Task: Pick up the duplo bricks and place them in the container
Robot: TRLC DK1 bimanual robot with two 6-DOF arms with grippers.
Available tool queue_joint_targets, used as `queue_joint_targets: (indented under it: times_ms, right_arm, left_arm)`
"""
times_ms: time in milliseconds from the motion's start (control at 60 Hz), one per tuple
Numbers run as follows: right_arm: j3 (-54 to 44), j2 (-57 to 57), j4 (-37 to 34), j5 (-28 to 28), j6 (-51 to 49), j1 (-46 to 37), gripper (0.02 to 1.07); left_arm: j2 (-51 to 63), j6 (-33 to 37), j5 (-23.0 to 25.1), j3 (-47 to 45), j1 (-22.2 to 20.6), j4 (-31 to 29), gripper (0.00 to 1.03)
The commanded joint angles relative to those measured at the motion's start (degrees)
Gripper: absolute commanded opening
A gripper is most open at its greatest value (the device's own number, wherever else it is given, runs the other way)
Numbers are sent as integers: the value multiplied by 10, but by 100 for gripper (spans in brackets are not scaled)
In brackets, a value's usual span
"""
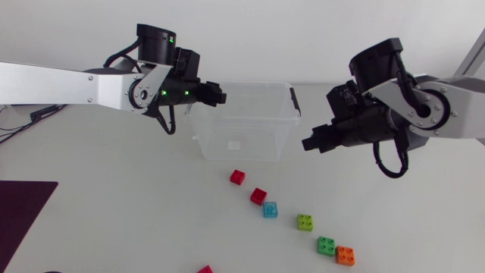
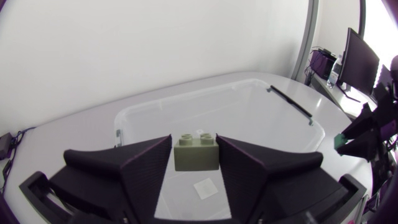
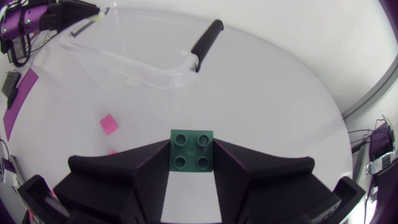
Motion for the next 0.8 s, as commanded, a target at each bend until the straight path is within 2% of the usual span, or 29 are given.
queue_joint_targets:
  times_ms: [0, 183, 300, 367, 533, 600, 700, 783]
  right_arm:
    - [39, -15, -13, 8, 18, 16, 29]
    - [117, 4, -24, 8, 5, 29, 29]
    - [174, 44, -29, 8, -1, 39, 30]
    - [203, 72, -23, 8, -8, 44, 30]
    - [262, 147, -4, 6, -12, 48, 32]
    - [282, 180, 3, 6, -13, 51, 40]
    - [317, 231, 10, 7, -15, 55, 41]
    - [346, 272, 10, 7, -20, 56, 60]
  left_arm:
    - [-7, -9, -2, 16, 16, -26, 92]
    - [-142, 36, 76, -55, 28, -90, 95]
    - [-236, 115, 121, -110, 21, -172, 95]
    - [-273, 159, 123, -147, 10, -203, 95]
    - [-345, 255, 123, -249, -9, -231, 95]
    - [-359, 299, 125, -280, -17, -249, 95]
    - [-374, 366, 149, -321, -21, -267, 95]
    - [-381, 437, 167, -356, -41, -287, 95]
